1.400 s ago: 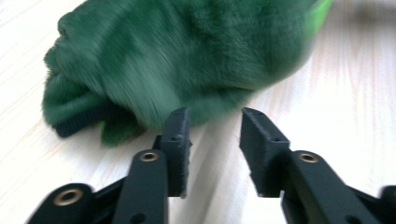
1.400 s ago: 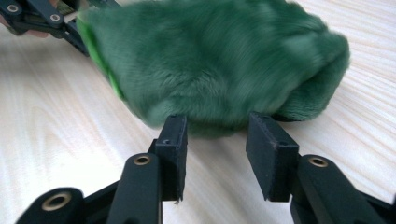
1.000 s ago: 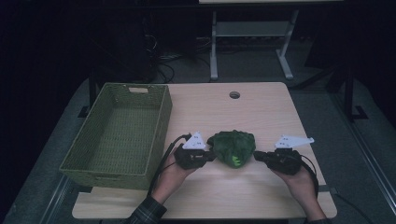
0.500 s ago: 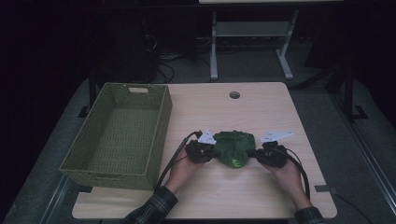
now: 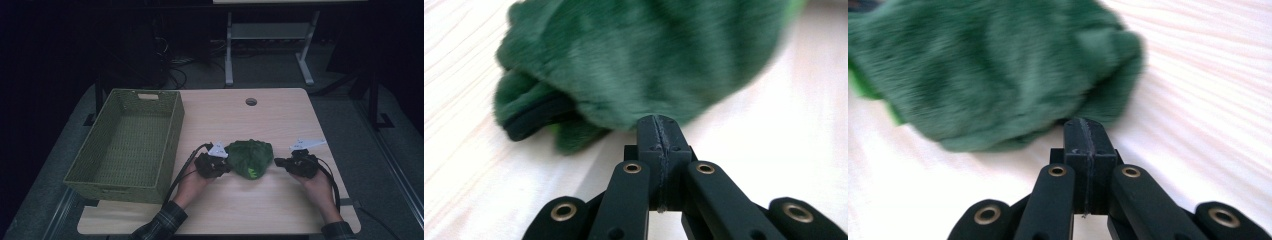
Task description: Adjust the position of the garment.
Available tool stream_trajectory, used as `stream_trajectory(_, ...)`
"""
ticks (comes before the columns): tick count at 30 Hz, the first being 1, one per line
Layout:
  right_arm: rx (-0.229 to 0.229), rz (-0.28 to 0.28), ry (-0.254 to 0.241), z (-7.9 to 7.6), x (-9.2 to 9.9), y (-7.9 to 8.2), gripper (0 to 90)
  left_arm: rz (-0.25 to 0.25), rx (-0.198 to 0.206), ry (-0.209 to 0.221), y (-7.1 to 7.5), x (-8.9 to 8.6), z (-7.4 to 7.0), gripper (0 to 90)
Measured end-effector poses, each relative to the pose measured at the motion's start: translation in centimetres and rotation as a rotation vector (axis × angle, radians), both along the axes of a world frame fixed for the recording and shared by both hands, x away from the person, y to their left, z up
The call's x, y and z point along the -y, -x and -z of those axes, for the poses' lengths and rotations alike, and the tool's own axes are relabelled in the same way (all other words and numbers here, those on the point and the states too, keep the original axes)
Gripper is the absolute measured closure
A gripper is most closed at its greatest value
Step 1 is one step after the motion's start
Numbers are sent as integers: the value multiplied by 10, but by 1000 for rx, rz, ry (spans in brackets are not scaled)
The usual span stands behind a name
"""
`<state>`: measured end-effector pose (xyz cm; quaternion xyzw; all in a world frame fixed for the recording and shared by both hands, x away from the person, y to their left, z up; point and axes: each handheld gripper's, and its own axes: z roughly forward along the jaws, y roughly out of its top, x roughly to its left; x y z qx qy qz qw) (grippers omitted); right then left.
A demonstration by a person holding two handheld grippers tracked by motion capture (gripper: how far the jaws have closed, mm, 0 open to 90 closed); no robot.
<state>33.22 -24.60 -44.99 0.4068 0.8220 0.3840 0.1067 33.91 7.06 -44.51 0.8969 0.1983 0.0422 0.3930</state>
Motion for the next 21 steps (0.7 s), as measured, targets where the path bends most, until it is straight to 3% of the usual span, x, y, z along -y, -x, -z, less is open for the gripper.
stream_trajectory(4,9,32,-21,-10,8,-14,900,32,-14,38,15,3,-12,897)
stream_trajectory(9,16,35,-27,-20,5,-41,900,62,-24,59,25,15,-17,897)
stream_trajectory(14,-7,2,-19,-24,-14,-72,900,77,-38,71,25,31,-14,897)
stream_trajectory(19,-23,-32,-10,-22,-35,-96,900,106,-70,51,24,50,-2,897)
stream_trajectory(21,-9,-41,-13,-20,-42,-102,900,111,-72,43,23,56,4,897)
